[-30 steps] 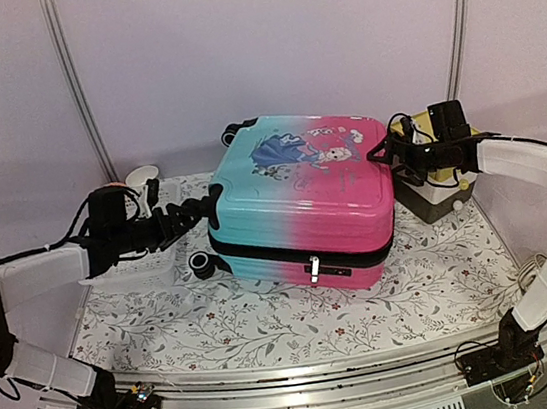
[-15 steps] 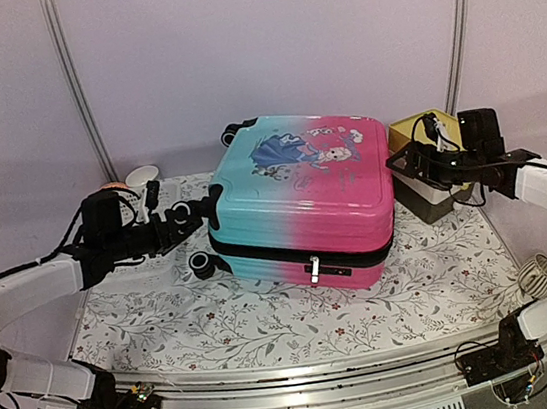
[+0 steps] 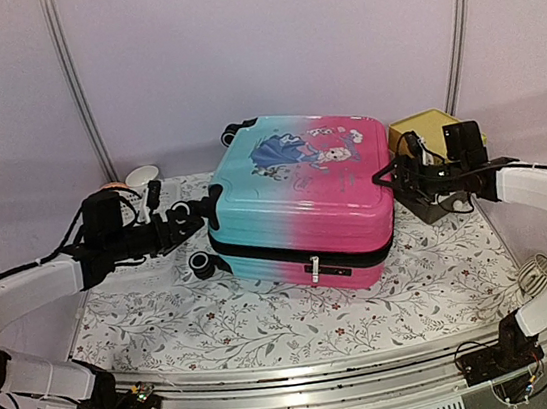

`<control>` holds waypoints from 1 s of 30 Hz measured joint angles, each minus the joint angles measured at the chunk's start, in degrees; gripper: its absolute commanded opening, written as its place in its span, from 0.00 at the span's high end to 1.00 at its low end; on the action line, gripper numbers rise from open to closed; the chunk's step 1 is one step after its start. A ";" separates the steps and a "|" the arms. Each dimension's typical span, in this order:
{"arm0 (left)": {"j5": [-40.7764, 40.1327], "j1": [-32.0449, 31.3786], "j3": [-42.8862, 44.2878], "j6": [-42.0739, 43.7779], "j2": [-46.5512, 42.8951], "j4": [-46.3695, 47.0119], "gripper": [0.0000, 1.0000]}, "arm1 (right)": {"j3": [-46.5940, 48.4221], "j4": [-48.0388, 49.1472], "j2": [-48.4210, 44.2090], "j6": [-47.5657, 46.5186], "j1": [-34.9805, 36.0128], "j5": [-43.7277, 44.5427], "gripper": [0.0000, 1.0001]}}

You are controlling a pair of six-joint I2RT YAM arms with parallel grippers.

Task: Open, take out, and arrange the luggage
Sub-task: Rotate the luggage at the center of the board.

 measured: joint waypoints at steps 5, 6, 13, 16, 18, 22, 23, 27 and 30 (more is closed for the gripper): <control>0.13 -0.92 -0.02 0.00 0.13 0.33 0.29 | 7.54 1.79 8.96 1.84 -0.33 -0.28 0.07; 0.17 -1.27 -0.02 0.00 0.26 0.46 0.29 | 9.49 1.86 11.02 2.05 -0.57 -0.09 0.06; 0.28 -4.26 -0.02 0.04 1.05 1.31 0.29 | 14.69 3.32 15.58 1.46 -0.09 4.04 0.04; 0.22 -4.70 -0.02 0.31 0.98 1.42 0.29 | 12.37 3.63 12.85 -0.20 0.17 6.75 0.02; 0.13 -4.72 -0.02 0.70 0.76 1.25 0.29 | 9.22 3.54 9.01 -1.60 0.20 8.66 0.03; -0.68 -4.76 -0.02 2.08 -0.83 0.20 0.29 | 3.65 3.21 1.31 -3.58 0.35 10.51 0.04; -1.09 -4.79 0.00 2.56 -1.62 -0.33 0.28 | 2.32 2.99 -0.50 -3.98 0.76 11.15 0.04; -2.69 -4.81 0.63 4.74 -4.11 -3.02 0.17 | -0.87 0.46 -4.98 -4.79 5.27 14.86 0.03; -5.44 -4.76 1.81 6.88 -5.31 -6.38 0.11 | -1.92 -1.40 -7.06 -5.16 8.98 16.48 0.02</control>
